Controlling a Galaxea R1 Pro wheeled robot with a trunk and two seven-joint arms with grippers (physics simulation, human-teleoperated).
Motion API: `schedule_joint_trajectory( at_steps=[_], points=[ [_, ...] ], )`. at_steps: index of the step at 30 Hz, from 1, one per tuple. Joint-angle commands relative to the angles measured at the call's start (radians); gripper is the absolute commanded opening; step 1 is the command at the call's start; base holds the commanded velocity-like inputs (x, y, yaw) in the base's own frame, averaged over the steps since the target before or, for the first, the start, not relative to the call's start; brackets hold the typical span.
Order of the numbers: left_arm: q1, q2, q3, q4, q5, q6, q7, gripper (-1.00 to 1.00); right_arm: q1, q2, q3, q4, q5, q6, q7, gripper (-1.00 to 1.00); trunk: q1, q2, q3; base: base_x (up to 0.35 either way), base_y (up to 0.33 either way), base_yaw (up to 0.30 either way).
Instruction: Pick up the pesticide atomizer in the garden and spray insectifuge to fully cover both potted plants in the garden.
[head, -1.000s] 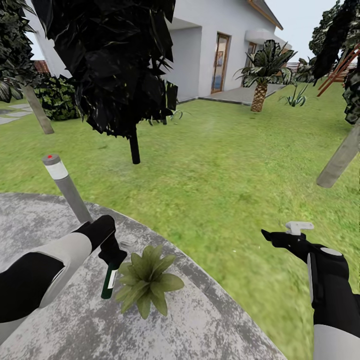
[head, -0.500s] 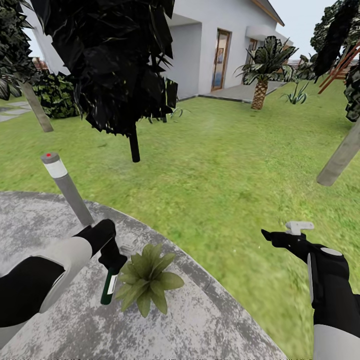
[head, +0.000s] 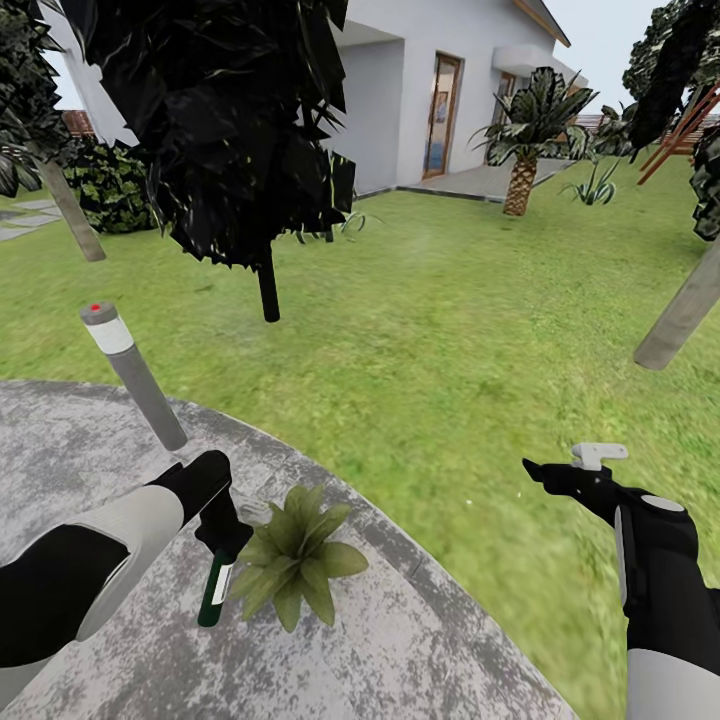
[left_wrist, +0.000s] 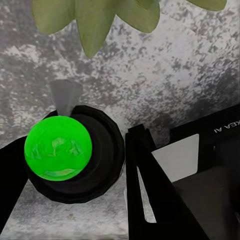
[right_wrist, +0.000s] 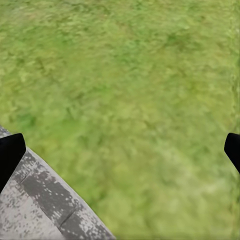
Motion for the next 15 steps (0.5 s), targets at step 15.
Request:
schedule_joint_trajectory(
  at_steps=[15],
  points=[
    [0.0,0.005,0.009,-0.006,-0.006,0.003,-0.01,-1.0,-0.001,0.002,0.0,-0.004,0.011,0.022,0.01,1.0,0.0,0.0,-0.006,0.0,0.0,0.0]
  ],
)
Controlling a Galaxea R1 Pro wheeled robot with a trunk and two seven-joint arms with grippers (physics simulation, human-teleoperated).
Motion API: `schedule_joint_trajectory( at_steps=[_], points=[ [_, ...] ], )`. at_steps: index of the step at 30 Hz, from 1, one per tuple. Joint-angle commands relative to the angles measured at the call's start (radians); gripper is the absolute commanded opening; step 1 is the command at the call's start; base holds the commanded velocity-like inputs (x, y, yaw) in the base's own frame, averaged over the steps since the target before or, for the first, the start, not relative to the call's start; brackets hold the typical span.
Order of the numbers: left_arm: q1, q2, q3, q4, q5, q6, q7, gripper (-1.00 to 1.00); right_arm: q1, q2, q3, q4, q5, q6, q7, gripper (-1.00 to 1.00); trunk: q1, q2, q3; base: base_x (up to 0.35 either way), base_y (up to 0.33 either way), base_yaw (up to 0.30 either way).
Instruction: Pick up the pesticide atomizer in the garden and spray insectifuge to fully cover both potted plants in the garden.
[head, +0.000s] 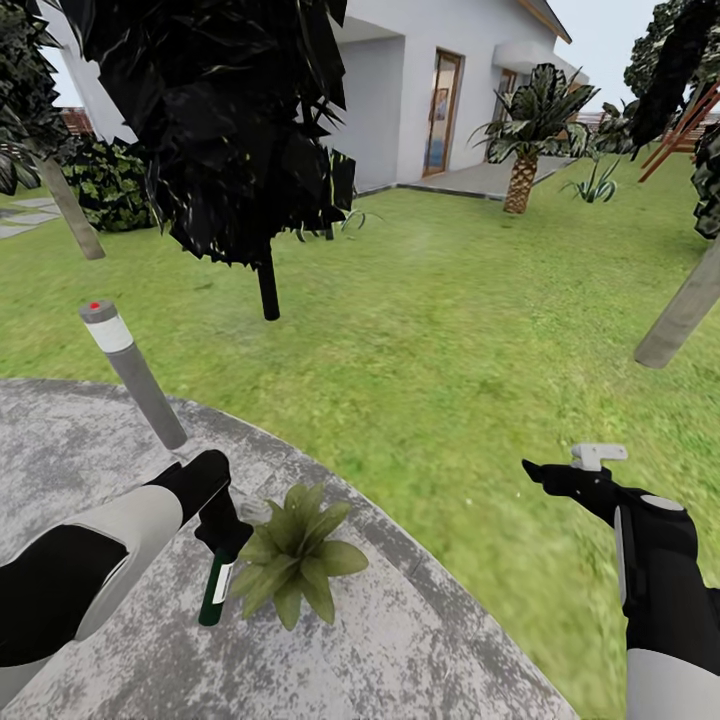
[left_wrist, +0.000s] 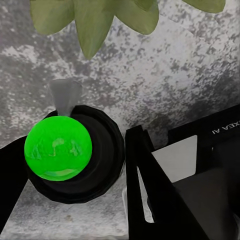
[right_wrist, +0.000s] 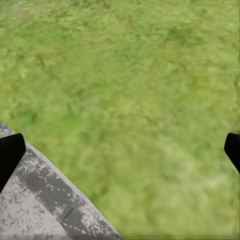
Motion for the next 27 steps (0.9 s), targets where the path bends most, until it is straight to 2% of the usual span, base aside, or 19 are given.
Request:
schedule_joint_trajectory(
  at_steps=[1,11,14,16,17,18,19,21,23,24,26,27],
  points=[
    [0.0,0.0,0.002,-0.002,-0.011,0.004,-0.01,-1.0,-0.001,0.0,-0.001,-0.001,0.01,0.003,0.01,1.0,0.0,0.0,-0.001,0.0,0.0,0.0],
    [0.0,-0.002,-0.004,-0.001,-0.012,0.004,-0.01,-1.0,-0.001,-0.002,-0.006,-0.003,0.01,0.004,0.008,1.0,0.0,0.0,-0.002,0.0,0.0,0.0],
    [0.0,-0.002,-0.006,0.0,-0.013,0.005,-0.01,-1.0,-0.001,0.004,0.003,0.001,0.019,0.009,0.001,1.0,0.0,0.0,-0.002,0.0,0.0,0.0],
    [0.0,-0.003,-0.006,0.001,-0.013,0.005,-0.01,-1.0,-0.001,0.016,0.009,0.004,0.027,0.04,-0.012,1.0,0.0,0.0,-0.002,0.0,0.0,0.0],
    [0.0,-0.003,-0.006,0.001,-0.013,0.005,-0.01,-1.0,-0.001,0.025,0.013,0.005,0.041,0.066,-0.04,1.0,0.0,0.0,-0.002,0.0,0.0,0.0],
    [0.0,-0.003,-0.007,0.001,-0.013,0.005,-0.01,-1.0,-0.001,0.047,0.024,0.016,0.079,0.11,-0.158,1.0,0.0,0.0,-0.002,0.0,0.0,0.0],
    [0.0,-0.003,-0.007,0.0,-0.013,0.005,-0.01,-1.0,-0.001,0.055,0.03,0.027,0.092,0.122,-0.237,1.0,0.0,0.0,-0.002,0.0,0.0,0.0],
    [0.0,-0.003,-0.005,0.0,-0.013,0.005,-0.01,-1.0,-0.001,0.066,0.039,0.059,0.106,0.137,-0.443,1.0,0.0,0.0,-0.002,0.0,0.0,0.0],
    [0.0,-0.003,0.0,0.0,-0.012,0.005,-0.01,-1.0,-0.001,0.072,0.042,0.082,0.11,0.141,-0.54,1.0,0.0,0.0,-0.002,0.0,0.0,0.0],
    [0.0,-0.003,0.0,0.0,-0.011,0.005,-0.01,-1.0,-0.001,0.078,0.043,0.102,0.11,0.142,-0.567,1.0,0.0,0.0,-0.002,0.0,0.0,0.0],
    [0.0,-0.003,-0.001,0.0,-0.011,0.005,-0.009,-1.0,-0.001,0.081,0.044,0.119,0.102,0.144,-0.582,1.0,0.0,0.0,-0.002,0.0,0.0,0.0],
    [0.0,-0.003,-0.003,0.0,-0.012,0.005,-0.009,-1.0,-0.001,0.083,0.044,0.125,0.077,0.144,-0.587,1.0,0.0,0.0,-0.002,0.0,0.0,0.0]
  ],
)
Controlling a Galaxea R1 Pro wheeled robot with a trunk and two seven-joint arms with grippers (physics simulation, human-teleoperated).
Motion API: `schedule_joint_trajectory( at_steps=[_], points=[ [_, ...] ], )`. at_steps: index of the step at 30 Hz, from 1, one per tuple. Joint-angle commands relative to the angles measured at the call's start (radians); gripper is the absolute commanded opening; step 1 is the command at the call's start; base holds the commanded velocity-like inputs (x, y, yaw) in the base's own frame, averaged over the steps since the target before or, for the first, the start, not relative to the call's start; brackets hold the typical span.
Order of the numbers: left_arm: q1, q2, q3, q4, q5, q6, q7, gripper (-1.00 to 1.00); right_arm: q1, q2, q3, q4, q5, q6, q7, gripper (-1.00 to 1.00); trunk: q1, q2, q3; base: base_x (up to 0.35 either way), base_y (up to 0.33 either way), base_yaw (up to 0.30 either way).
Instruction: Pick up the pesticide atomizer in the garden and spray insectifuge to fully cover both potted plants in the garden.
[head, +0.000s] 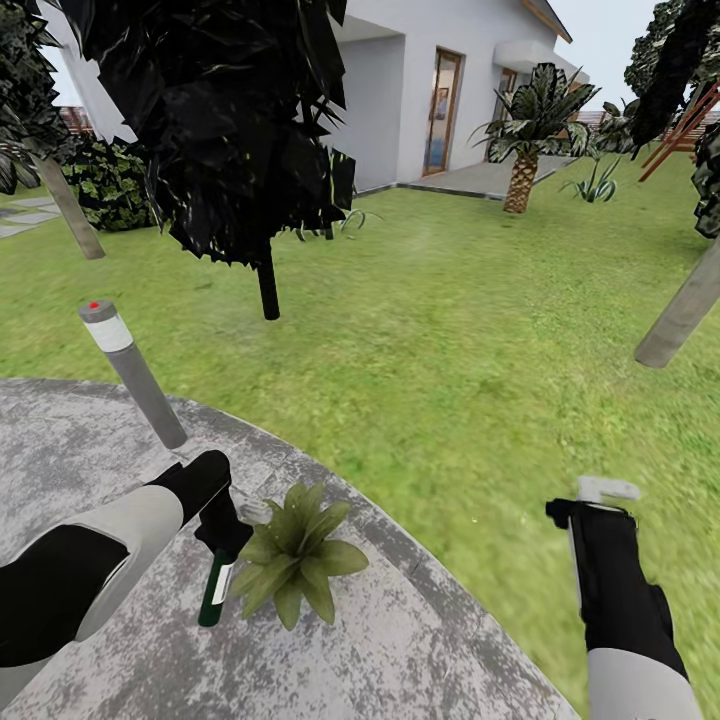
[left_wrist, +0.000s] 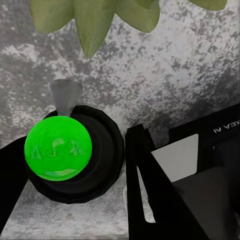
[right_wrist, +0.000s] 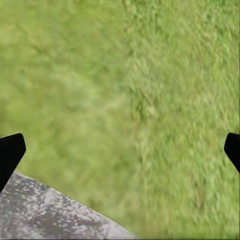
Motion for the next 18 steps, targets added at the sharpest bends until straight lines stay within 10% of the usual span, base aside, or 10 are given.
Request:
schedule_joint_trajectory(
  at_steps=[1,6,18],
  points=[
    [0.0,0.0,0.001,-0.002,-0.011,0.004,-0.009,-1.0,-0.001,0.001,-0.002,0.002,-0.045,0.006,-0.006,1.0,0.0,0.0,-0.001,0.0,0.0,0.0],
    [0.0,0.0,-0.002,-0.001,-0.013,0.004,-0.009,-1.0,-0.001,0.001,-0.006,0.004,-0.251,0.083,-0.008,1.0,0.0,0.0,-0.001,0.0,0.0,0.0],
    [0.001,0.003,-0.001,0.003,-0.013,0.005,-0.009,-1.0,-0.001,0.002,-0.001,0.007,-0.273,0.094,-0.008,1.0,0.0,0.0,-0.001,0.014,0.063,-0.099]
  ],
)
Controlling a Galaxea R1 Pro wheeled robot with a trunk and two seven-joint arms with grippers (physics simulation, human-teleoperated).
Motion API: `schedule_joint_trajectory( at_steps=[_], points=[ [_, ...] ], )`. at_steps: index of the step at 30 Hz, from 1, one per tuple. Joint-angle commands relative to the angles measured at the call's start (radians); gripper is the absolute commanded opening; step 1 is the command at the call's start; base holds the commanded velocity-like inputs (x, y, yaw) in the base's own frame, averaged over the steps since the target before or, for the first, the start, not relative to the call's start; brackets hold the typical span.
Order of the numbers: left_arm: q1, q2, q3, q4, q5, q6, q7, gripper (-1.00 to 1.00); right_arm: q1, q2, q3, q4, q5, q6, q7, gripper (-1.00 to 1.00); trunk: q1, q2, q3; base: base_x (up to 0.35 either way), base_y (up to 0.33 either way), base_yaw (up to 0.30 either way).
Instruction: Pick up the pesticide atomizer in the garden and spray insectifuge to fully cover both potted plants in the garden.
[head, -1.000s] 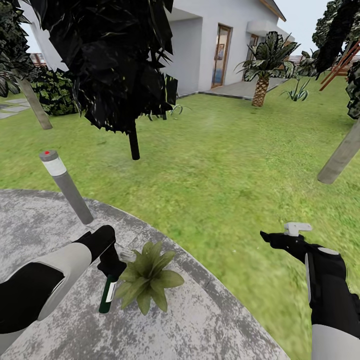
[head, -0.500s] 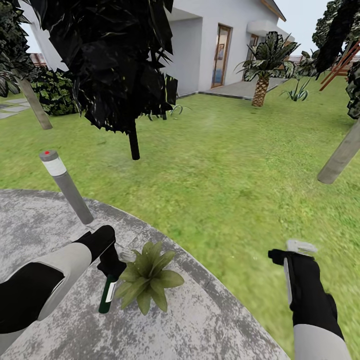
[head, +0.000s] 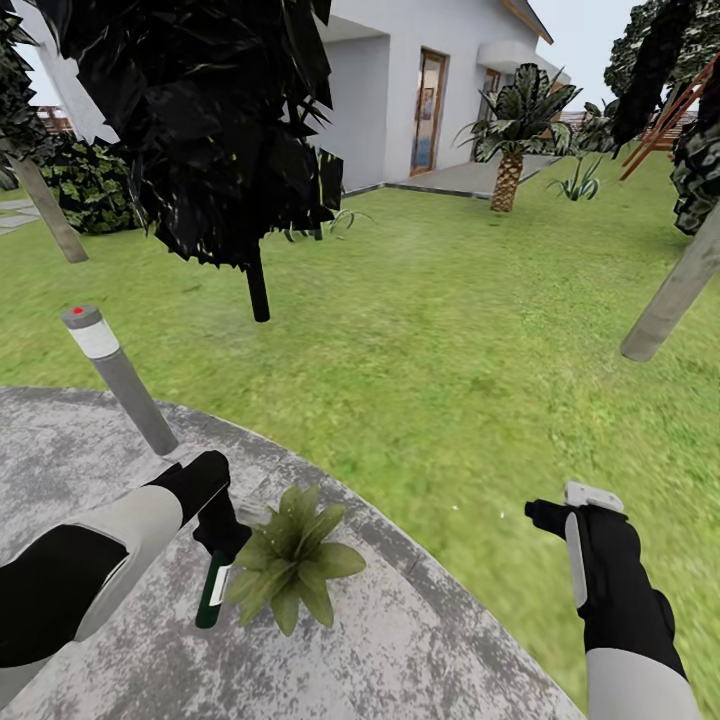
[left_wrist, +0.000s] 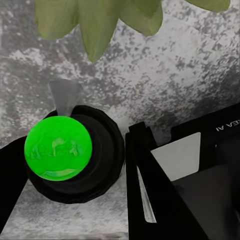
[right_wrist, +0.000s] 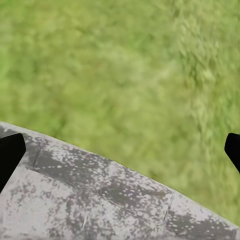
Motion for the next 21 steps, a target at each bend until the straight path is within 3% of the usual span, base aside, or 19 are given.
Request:
schedule_joint_trajectory(
  at_steps=[1,10,21],
  points=[
    [0.006,0.001,0.002,0.003,-0.01,0.004,-0.01,-1.0,0.0,0.001,-0.001,-0.001,0.006,0.005,0.002,1.0,0.0,0.0,-0.001,0.001,0.004,-0.001],
    [0.117,0.002,0.002,0.039,-0.01,0.002,-0.007,-1.0,-0.001,0.001,-0.001,0.014,0.005,0.005,0.002,1.0,0.0,0.0,-0.001,0.0,0.0,0.0],
    [0.128,-0.002,0.004,0.04,-0.009,0.002,-0.011,-1.0,0.0,0.001,-0.001,0.029,0.005,0.005,0.002,1.0,0.0,0.0,-0.007,0.0,0.0,-0.018]
  ],
)
